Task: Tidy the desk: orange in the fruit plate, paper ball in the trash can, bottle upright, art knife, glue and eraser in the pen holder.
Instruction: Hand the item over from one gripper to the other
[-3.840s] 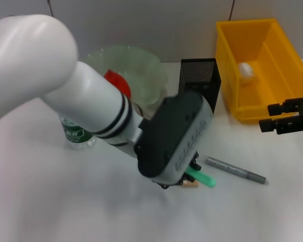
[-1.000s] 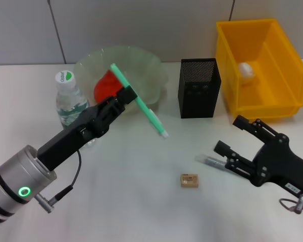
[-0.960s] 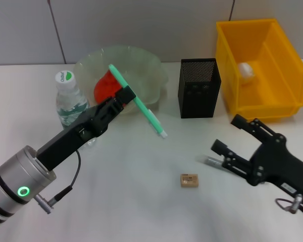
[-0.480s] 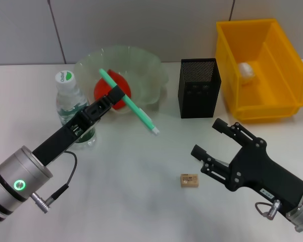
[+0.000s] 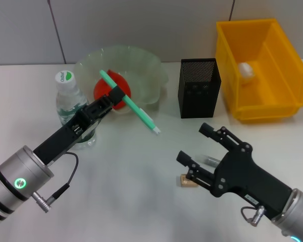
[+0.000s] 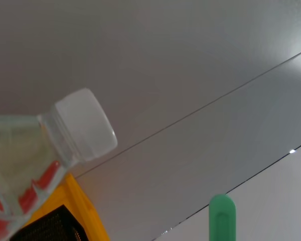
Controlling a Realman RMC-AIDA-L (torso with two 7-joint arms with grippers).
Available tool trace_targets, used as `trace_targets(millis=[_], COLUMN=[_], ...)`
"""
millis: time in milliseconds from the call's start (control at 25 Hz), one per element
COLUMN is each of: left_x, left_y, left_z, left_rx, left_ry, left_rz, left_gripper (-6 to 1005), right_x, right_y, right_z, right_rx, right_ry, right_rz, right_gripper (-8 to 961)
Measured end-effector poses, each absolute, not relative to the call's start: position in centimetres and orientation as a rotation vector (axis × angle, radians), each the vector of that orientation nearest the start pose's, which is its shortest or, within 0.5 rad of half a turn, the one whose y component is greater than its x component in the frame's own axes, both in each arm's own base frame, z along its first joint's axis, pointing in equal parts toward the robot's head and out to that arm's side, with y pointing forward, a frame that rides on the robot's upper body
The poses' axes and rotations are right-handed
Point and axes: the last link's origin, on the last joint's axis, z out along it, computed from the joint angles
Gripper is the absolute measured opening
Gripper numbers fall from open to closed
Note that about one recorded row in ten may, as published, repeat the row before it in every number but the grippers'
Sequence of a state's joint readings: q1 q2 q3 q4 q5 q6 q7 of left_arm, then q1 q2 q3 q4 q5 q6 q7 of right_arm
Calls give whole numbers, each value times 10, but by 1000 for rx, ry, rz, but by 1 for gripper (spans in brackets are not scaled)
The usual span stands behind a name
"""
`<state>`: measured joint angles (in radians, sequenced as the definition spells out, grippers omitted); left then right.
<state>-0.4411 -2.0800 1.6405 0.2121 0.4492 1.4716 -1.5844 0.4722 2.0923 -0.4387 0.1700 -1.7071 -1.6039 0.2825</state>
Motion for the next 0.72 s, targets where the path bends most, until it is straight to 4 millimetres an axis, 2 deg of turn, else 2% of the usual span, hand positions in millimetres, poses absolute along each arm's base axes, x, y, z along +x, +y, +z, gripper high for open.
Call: trace_targets(millis=[520, 720], left_x=[-246, -243], left_y=[306, 307], left_z=[-44, -47], left_rx=[-1994, -1982], left_ry=[-1548, -1567], left_rz=[-1661, -1673], left_gripper=[246, 249], right_x=[247, 245], right_y=[252, 249], right_z=[-89, -93], right_rx=[-2207, -2209], right_ry=[308, 262], right_rz=[1140, 1116], right_gripper=[775, 775])
